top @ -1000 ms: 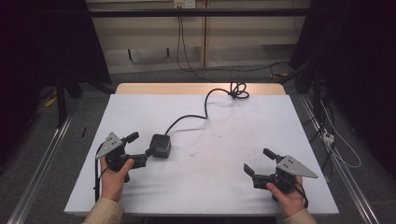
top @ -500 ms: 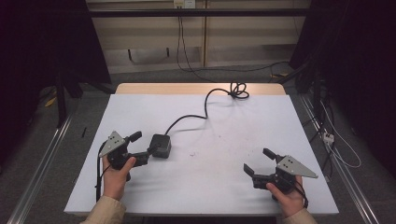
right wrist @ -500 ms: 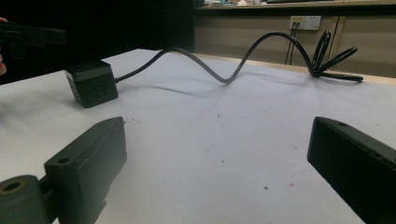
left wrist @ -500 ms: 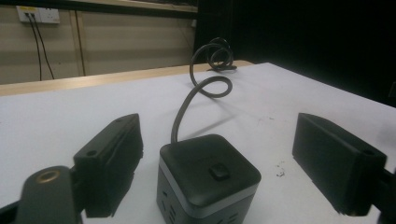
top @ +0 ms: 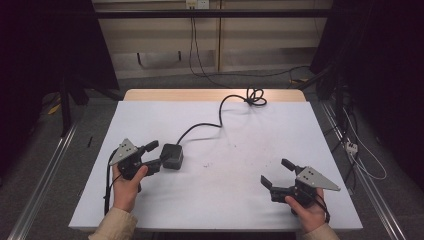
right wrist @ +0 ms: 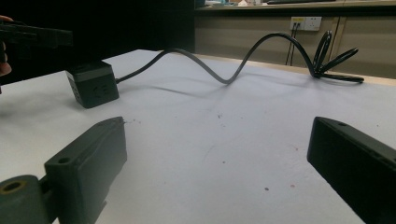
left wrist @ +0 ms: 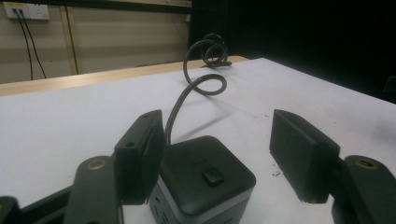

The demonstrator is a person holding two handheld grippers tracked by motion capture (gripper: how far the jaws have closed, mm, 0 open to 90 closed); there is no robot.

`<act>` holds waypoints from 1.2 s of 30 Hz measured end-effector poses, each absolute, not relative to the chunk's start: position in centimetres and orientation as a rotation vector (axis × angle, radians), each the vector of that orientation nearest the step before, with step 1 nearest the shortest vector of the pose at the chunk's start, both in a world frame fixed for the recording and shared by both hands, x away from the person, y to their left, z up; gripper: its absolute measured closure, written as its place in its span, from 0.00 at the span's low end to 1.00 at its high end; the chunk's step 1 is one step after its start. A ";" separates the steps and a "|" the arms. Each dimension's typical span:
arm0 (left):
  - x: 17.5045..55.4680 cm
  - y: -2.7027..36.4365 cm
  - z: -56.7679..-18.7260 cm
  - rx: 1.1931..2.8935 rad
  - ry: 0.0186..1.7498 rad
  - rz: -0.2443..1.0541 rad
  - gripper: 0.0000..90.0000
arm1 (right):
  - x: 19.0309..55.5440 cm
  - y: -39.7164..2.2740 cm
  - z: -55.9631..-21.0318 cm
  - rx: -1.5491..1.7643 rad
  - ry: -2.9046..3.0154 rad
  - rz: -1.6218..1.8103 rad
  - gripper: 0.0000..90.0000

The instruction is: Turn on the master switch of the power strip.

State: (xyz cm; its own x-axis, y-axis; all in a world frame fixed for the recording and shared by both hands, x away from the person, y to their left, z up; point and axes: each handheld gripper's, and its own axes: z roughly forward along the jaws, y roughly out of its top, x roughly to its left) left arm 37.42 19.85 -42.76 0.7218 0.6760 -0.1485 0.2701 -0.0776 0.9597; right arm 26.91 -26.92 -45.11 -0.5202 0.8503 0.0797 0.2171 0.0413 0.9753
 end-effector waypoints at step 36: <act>38.1 19.3 -42.8 1.713 0.774 0.382 0.83 | 26.9 -27.0 -45.1 1.064 1.780 1.520 0.05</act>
State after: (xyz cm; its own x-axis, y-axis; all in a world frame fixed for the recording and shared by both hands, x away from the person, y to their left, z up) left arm 38.05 19.30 -42.79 0.7286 0.6702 -0.1411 0.2960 -0.1224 0.9473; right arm 26.90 -26.98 -45.06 -0.5264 0.8468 0.0770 0.2087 0.0408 0.9771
